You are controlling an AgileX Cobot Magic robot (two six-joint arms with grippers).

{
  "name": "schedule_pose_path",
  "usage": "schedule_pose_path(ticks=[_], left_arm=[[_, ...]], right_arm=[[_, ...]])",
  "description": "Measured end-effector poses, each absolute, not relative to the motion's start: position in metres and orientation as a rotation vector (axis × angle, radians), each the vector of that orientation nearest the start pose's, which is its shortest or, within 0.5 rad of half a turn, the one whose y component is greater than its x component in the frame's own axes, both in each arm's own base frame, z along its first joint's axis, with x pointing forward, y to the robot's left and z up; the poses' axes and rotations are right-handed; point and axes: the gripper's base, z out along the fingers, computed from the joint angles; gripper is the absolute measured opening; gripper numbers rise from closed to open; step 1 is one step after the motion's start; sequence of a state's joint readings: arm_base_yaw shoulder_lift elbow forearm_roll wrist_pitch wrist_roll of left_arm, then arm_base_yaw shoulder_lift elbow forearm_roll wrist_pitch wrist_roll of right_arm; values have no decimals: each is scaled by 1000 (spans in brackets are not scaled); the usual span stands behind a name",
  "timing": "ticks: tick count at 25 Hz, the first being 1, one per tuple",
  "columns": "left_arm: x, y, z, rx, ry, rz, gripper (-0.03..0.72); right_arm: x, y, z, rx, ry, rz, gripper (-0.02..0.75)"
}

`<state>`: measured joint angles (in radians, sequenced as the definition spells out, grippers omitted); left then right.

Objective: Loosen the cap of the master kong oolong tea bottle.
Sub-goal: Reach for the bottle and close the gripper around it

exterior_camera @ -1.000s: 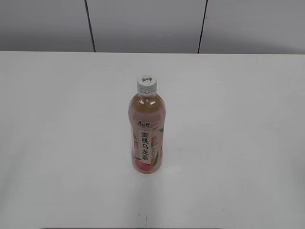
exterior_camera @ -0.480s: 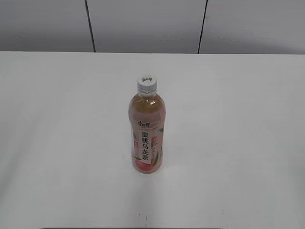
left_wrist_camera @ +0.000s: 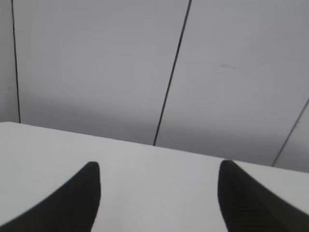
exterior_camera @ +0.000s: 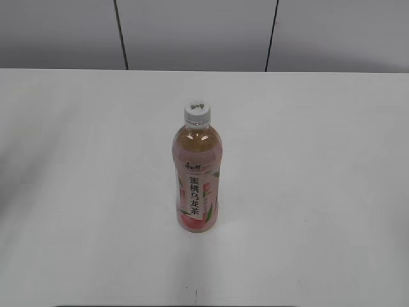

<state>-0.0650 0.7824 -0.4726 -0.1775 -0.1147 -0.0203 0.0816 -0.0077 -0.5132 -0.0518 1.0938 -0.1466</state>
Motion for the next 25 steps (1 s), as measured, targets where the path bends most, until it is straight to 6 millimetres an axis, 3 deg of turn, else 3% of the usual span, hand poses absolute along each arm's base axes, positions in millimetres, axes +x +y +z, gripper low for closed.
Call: schedule_pose_path(ticks=[7, 12, 21, 25], left_arm=[[243, -27, 260, -10, 1596, -130, 468], [276, -39, 202, 55, 1654, -123, 468], [292, -47, 131, 140, 1695, -143, 466], [290, -52, 122, 188, 1724, -178, 463]], right_arm=[[-9, -5, 278, -230, 2044, -102, 511], [-9, -5, 278, -230, 2044, -102, 511], [-9, -5, 278, -230, 2044, -102, 511], [-9, -5, 278, -230, 2044, -102, 511]])
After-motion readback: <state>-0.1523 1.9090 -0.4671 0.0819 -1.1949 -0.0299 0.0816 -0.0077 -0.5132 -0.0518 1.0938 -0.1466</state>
